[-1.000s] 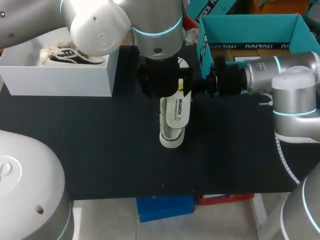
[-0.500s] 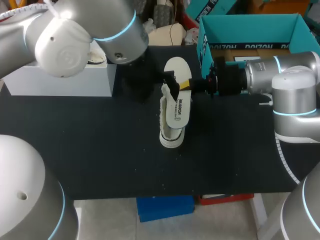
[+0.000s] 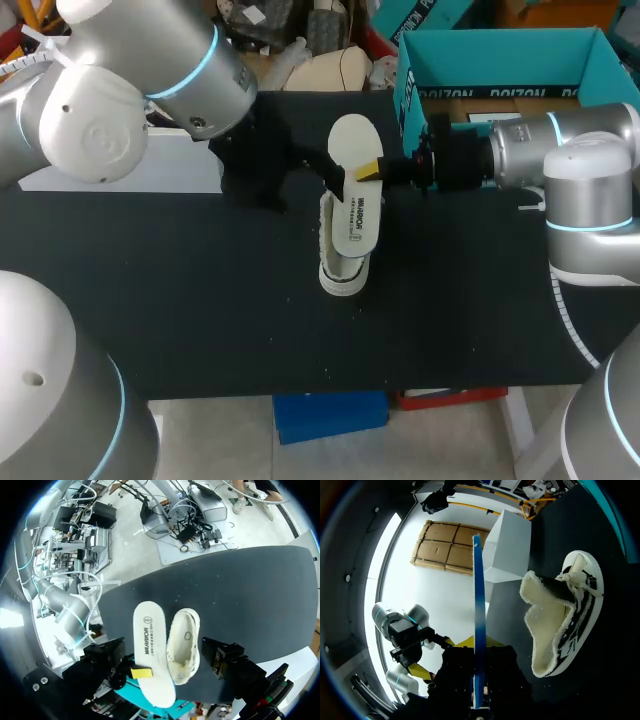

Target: Take the shoe out of the shoebox, open the shoe tongue, remove and reinsert the insole, then place the shoe into the shoebox

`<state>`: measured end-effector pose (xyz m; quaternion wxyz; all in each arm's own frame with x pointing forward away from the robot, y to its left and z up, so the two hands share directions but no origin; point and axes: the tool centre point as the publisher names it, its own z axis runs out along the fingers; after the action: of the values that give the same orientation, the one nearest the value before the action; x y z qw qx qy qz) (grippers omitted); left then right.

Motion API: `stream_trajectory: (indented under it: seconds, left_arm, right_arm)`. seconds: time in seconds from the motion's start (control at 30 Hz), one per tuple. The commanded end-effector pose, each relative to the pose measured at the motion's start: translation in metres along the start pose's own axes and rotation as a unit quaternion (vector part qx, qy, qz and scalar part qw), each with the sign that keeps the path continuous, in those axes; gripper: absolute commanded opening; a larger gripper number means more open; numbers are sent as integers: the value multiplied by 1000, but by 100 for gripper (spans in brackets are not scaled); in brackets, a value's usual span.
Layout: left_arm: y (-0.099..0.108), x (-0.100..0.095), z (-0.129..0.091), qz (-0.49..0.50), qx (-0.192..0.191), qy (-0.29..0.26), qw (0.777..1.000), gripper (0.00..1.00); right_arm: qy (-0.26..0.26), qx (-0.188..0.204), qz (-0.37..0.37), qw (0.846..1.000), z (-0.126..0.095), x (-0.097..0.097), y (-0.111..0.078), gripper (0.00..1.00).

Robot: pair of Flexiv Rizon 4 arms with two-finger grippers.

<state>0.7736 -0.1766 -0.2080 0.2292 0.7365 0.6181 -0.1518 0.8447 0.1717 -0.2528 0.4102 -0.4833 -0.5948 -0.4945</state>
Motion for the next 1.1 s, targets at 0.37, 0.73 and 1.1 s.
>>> stream_trajectory:
  seconds: [0.37,0.73,1.1]
  left_arm:
    - [5,44,-19,-119,2,-407,906,100]
    - [5,44,-19,-119,2,-407,906,100]
    - [-6,43,-19,-89,-86,-431,894,100]
  right_arm:
    - [-1,-1,1,1000,1,0,0,0]
    - [-1,-1,1,1000,1,0,0,0]
    - [-1,-1,1,1000,1,0,0,0]
